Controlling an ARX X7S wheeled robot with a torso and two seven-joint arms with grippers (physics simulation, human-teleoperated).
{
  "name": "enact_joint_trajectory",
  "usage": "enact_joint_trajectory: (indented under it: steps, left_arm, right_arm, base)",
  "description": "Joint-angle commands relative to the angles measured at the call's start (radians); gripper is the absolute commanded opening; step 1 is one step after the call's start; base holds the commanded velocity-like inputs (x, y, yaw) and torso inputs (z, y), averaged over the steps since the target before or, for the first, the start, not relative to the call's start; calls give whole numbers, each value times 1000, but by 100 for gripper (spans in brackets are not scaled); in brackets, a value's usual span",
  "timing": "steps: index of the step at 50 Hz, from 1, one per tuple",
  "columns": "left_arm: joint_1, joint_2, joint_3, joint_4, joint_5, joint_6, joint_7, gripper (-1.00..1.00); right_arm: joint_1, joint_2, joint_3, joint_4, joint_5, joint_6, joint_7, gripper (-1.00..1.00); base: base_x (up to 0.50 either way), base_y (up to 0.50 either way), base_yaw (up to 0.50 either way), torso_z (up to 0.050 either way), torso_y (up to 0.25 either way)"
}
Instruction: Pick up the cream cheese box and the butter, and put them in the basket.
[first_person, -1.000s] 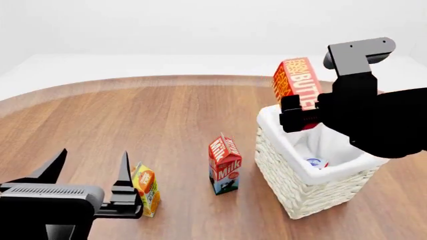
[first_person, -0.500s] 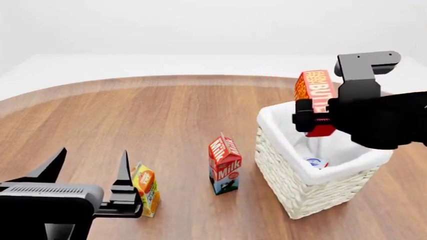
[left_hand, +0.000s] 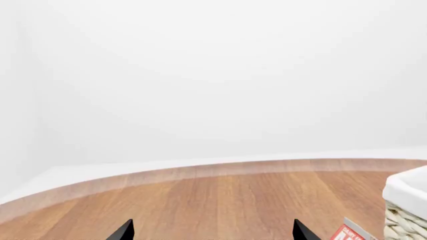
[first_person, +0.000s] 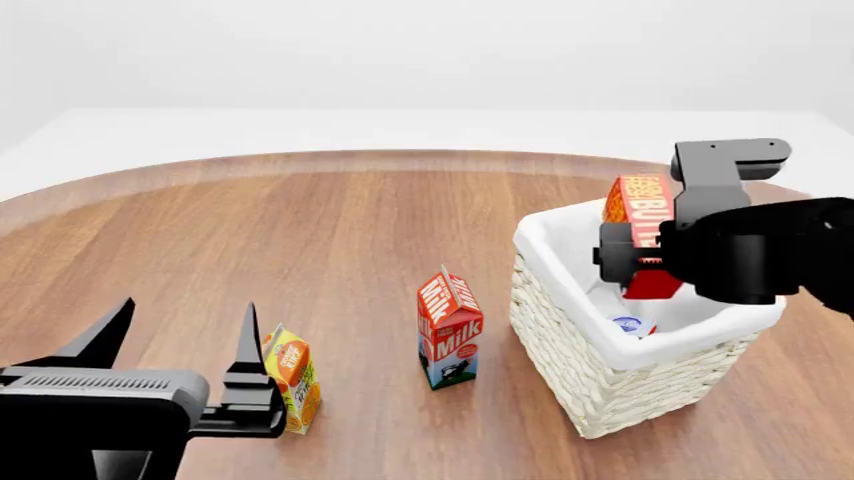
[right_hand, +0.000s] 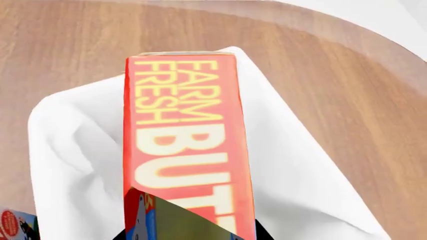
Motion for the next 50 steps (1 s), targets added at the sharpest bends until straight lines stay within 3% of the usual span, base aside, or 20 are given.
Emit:
enact_joint_trajectory:
  steps: [1,5,7,11,12,16,17,21,22,31,32,35,36,39,41,44,46,49,50]
  left_arm:
    - [-29,-14,-2,15,-39,-18,-19,100]
    - [23,5,16,-25,39,34,18,100]
    - [-27,-11,6,12,-29,-14,-19,100]
    - [34,10,26,-38,59,52,26,100]
    - [-18,-14,8,9,-21,-2,-18,100]
    - [32,8,30,-39,60,54,24,100]
    - [-23,-20,9,11,-29,-1,-23,100]
    - [29,0,31,-31,51,52,15,100]
    - [-22,-20,16,6,-22,3,-21,100]
    - [22,-1,38,-35,51,53,14,100]
    - [-19,-22,22,3,-15,11,-21,100]
    - [28,-2,42,-37,58,61,14,100]
    - [-23,-25,25,6,-19,10,-25,100]
    - [17,-8,43,-29,44,53,4,100]
    - [-26,-28,27,10,-23,8,-31,100]
    - [16,-11,45,-24,43,51,0,100]
    - [-21,-27,32,7,-16,15,-30,100]
    - [29,-7,53,-37,62,70,9,100]
    - [-20,-29,35,2,-12,23,-27,100]
  right_arm:
    - [14,-11,0,43,-68,-3,-25,-100]
    - [10,-15,-3,58,-71,-6,-28,-100]
    - [10,-18,-5,66,-73,-7,-32,-100]
    - [10,-19,-6,74,-75,-10,-34,-100]
    - [8,-19,-6,74,-75,-11,-35,-100]
    - [6,-26,-12,95,-86,-19,-48,-100]
    - [8,-29,-15,100,-91,-20,-53,-100]
    - [7,-39,-21,125,-103,-29,-68,-100]
    - [7,-42,-22,136,-106,-33,-74,-100]
    - [5,-50,-24,157,-112,-42,-86,-100]
    - [5,-51,-25,159,-113,-42,-87,-100]
    - [5,-53,-27,161,-114,-43,-90,-100]
    - [5,-53,-27,160,-114,-43,-90,-100]
    - [5,-55,-28,168,-118,-48,-99,-100]
    - [5,-57,-30,171,-120,-49,-102,-100]
    - [3,-56,-29,172,-119,-51,-103,-100]
    - [1,-56,-30,173,-121,-53,-105,-100]
    - [2,-59,-31,177,-123,-53,-107,-100]
    - [4,-59,-31,179,-123,-54,-108,-100]
  base:
    - [0,0,0,0,0]
    - [0,0,0,0,3]
    - [0,0,0,5,0]
    - [0,0,0,0,0]
    - [0,0,0,0,0]
    - [0,0,0,0,3]
    - [0,0,0,0,0]
    - [0,0,0,0,3]
    - [0,0,0,0,0]
    - [0,0,0,1,1]
    - [0,0,0,0,0]
    - [0,0,0,0,0]
    - [0,0,0,0,0]
    - [0,0,0,0,3]
    - [0,0,0,0,0]
    - [0,0,0,0,0]
    - [0,0,0,0,5]
    - [0,0,0,0,0]
    - [0,0,0,0,0]
